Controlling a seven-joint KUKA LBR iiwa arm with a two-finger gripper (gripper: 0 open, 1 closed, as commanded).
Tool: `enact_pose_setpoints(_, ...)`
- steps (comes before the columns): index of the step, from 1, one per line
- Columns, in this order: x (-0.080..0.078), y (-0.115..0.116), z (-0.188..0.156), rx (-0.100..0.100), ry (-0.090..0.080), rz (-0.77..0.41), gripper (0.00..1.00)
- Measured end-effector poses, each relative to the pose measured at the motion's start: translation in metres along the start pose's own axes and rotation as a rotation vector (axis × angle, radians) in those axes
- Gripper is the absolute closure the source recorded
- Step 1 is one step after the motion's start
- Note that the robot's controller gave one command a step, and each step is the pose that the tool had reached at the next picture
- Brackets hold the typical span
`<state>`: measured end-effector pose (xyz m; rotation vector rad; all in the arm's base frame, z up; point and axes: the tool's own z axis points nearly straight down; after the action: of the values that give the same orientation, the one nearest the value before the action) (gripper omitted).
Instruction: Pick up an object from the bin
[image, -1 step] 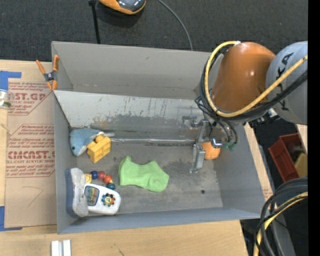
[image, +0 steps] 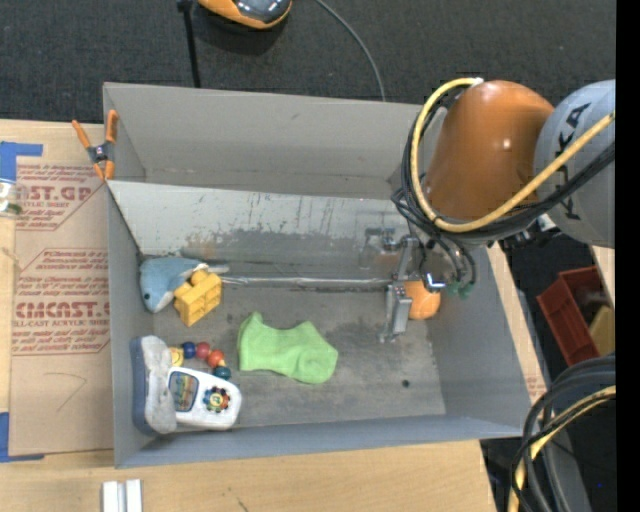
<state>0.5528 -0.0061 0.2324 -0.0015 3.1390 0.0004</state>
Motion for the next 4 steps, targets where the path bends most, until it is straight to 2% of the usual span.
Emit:
enact_pose_setpoints(1,0.002,0.045,0.037,0.001,-0.002,-0.033,0.0)
enact_pose_setpoints(2,0.009,0.066,0.065,-0.005,0.002,-0.052,0.0)
enact_pose_setpoints(3,0.019,0.066,0.107,0.002,-0.008,-0.051,0.0)
enact_pose_setpoints(4,0.05,0.092,0.138,-0.004,0.004,-0.017,0.0)
